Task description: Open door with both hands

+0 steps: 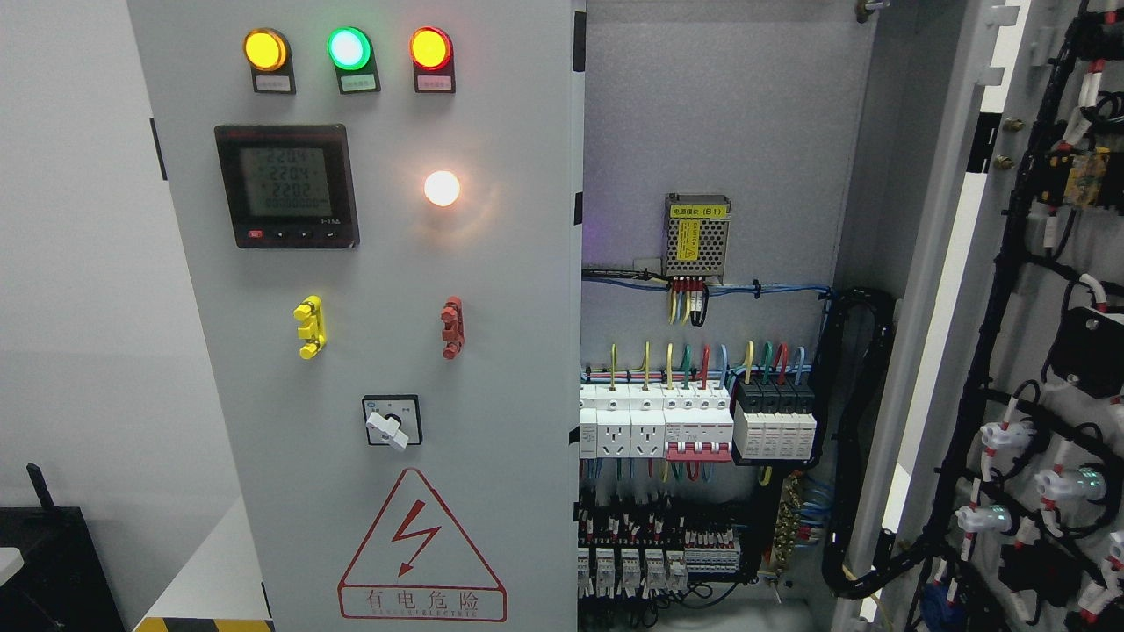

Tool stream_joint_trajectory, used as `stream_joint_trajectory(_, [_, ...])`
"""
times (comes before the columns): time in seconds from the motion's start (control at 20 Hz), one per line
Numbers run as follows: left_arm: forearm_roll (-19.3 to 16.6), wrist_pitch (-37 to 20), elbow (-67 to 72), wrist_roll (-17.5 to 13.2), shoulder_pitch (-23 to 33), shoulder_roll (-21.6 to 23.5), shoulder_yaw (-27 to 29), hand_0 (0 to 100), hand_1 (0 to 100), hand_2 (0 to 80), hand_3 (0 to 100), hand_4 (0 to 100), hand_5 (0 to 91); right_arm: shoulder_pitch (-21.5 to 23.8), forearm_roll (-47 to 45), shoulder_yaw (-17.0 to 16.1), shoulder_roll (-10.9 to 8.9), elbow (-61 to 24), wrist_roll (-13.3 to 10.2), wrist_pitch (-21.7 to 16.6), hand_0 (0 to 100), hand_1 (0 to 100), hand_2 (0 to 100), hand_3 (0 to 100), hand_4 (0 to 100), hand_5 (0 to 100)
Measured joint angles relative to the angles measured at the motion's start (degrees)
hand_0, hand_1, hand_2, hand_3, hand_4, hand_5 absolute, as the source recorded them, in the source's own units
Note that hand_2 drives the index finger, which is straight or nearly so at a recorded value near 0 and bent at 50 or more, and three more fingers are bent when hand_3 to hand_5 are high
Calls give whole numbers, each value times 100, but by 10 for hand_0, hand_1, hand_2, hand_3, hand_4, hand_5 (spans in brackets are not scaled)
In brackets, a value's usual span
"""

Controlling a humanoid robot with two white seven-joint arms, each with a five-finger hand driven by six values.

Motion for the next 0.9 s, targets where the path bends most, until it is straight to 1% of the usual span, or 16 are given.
stream_joint_trajectory(0.3, [0,-3,2,-1,0,-2,1,120,389,0,0,0,0,-205,-11,84,-204,-739,5,-777,120,389,0,0,0,0])
stream_joint_trajectory(0.4, [0,-4,2,-1,0,-2,1,120,389,0,0,0,0,-364,-14,100,-243,-925,6,-894,120,389,0,0,0,0])
stream_joint_trajectory(0.5, [0,-4,2,-1,-1,-2,1,120,389,0,0,0,0,-573,-19,110,-265,-1065,15,-901,120,389,0,0,0,0])
stream_joint_trajectory(0.6, [0,-4,3,-1,-1,-2,2,120,389,0,0,0,0,-839,-25,111,-275,-1179,31,-798,120,389,0,0,0,0])
stream_joint_trajectory(0.75, [0,-5,3,-1,0,-3,2,120,389,0,0,0,0,-1378,-38,109,-272,-1314,17,-480,120,389,0,0,0,0])
stream_joint_trajectory(0.85, [0,-5,3,-1,0,-3,2,120,389,0,0,0,0,-1718,-44,109,-252,-1383,3,-229,120,389,0,0,0,0])
stream_joint_trajectory(0.9, [0,-6,3,-1,-1,-3,2,120,389,0,0,0,0,-1876,-46,109,-239,-1411,-1,7,120,389,0,0,0,0])
